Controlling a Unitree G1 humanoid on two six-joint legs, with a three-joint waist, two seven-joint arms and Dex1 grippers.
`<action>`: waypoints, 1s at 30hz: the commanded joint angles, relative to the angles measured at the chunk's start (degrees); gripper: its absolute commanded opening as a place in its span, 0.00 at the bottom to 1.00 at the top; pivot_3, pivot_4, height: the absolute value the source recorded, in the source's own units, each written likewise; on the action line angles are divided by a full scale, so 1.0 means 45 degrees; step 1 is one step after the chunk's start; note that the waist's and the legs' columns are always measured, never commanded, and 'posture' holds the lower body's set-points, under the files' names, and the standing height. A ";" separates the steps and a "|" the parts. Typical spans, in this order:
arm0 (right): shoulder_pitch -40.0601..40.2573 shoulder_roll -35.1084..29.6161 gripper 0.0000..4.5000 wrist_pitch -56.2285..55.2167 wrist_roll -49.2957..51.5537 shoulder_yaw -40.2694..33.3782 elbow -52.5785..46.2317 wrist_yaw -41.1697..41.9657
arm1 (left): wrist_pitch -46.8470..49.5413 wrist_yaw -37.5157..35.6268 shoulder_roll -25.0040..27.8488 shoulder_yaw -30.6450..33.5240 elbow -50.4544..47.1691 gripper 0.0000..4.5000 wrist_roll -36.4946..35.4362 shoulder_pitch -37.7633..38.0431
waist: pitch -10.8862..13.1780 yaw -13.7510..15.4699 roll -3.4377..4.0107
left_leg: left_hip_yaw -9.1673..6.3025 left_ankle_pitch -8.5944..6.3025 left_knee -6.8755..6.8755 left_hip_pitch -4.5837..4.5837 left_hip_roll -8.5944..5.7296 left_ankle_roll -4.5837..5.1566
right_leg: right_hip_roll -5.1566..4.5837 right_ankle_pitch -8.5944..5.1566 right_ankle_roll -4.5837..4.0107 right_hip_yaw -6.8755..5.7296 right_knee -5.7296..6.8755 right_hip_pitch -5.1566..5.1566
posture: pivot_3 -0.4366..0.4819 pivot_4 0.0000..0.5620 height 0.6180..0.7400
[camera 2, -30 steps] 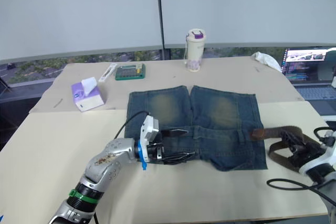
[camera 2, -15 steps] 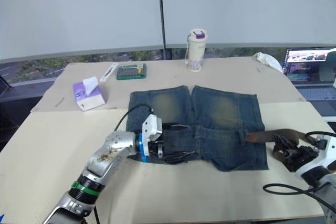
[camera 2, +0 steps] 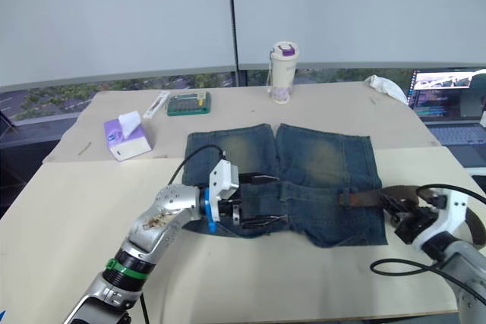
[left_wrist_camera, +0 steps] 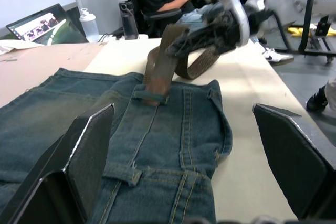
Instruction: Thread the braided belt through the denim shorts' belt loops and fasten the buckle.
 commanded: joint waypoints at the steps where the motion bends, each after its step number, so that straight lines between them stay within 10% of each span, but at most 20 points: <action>1: -0.0433 0.0048 0.00 0.0390 -0.0377 0.0706 0.0241 0.0153 | 0.0072 -0.0055 -0.0141 0.0040 -0.0133 1.00 -0.0190 -0.0211 | -0.0001 0.0007 0.0001 | 0.0000 0.0000 0.0000 0.0000 0.0001 0.0000 | 0.0001 0.0000 0.0000 0.0000 0.0000 0.0000 | 0.48 0.27 1.00; 18: -0.1321 0.2600 0.00 0.3428 0.4181 -0.0803 0.1055 0.0205 | 0.2857 0.1838 -0.3599 0.1453 0.4479 1.00 -0.1260 -0.2095 | -0.0001 -0.0003 0.0001 | -0.0005 -0.0006 0.0028 -0.0005 -0.0003 0.0011 | 0.0001 0.0002 0.0003 -0.0007 0.0012 -0.0001 | 0.48 0.27 1.00; 30: -0.1065 0.3325 0.00 0.3874 0.6007 -0.1121 -0.0037 0.0090 | 0.4448 0.1664 -0.4023 0.1320 0.4639 1.00 -0.1540 -0.1733 | -0.0005 -0.0021 0.0009 | -0.0003 -0.0007 0.0029 -0.0006 -0.0007 0.0011 | 0.0004 0.0004 0.0005 -0.0001 0.0017 -0.0007 | 0.48 0.27 1.00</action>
